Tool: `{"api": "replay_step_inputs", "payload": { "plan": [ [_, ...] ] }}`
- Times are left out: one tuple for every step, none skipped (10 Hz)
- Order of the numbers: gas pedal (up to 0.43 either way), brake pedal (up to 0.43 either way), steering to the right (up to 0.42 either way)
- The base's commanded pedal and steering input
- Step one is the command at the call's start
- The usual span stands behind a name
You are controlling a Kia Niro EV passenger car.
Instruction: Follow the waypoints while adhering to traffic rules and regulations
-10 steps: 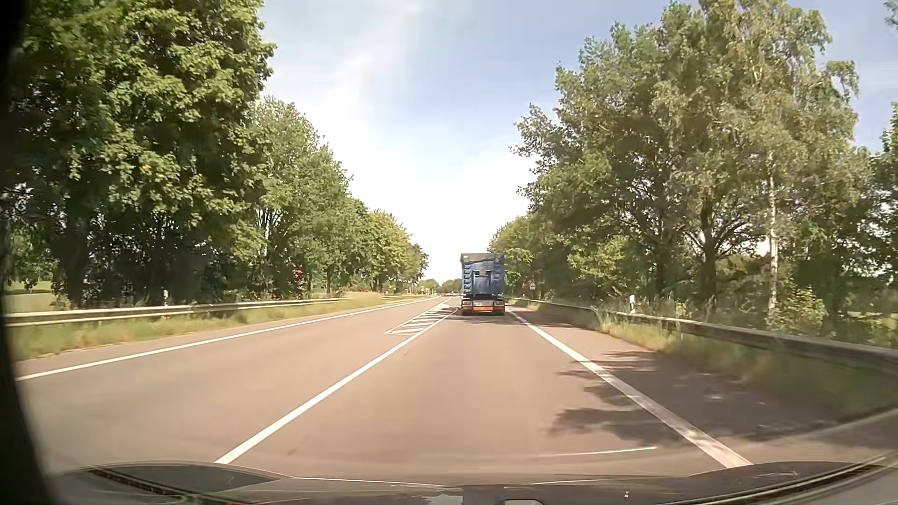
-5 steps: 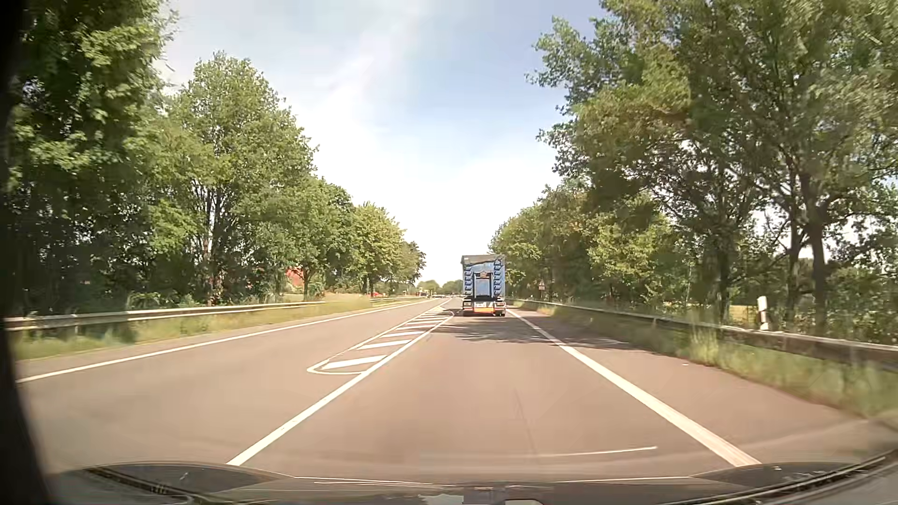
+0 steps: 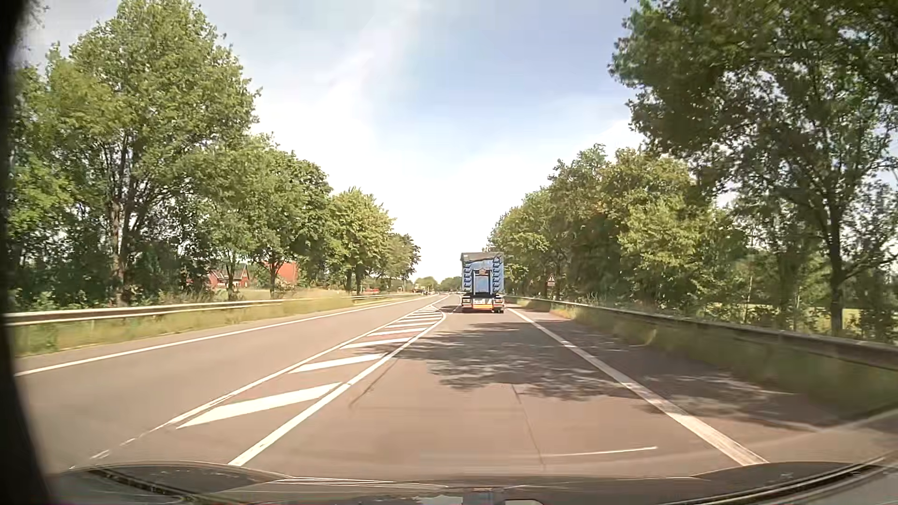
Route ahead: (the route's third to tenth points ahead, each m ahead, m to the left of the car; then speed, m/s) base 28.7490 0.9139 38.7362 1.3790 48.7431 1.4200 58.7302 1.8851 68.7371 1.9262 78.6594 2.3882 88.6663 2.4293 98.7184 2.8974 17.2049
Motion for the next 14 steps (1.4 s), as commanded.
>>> {"api": "replay_step_inputs", "payload": {
  "plan": [
    [0.0, 0.0, 0.003],
    [0.0, 0.0, 0.003],
    [0.0, 0.0, 0.003],
    [0.02, 0.0, 0.003],
    [0.067, 0.0, 0.002],
    [0.098, 0.0, 0.003],
    [0.098, 0.0, 0.003],
    [0.11, 0.0, 0.002],
    [0.11, 0.0, 0.003],
    [0.118, 0.0, 0.002],
    [0.118, 0.0, 0.001],
    [0.118, 0.0, 0.001],
    [0.118, 0.0, -0.001],
    [0.118, 0.0, -0.004]
  ]
}}
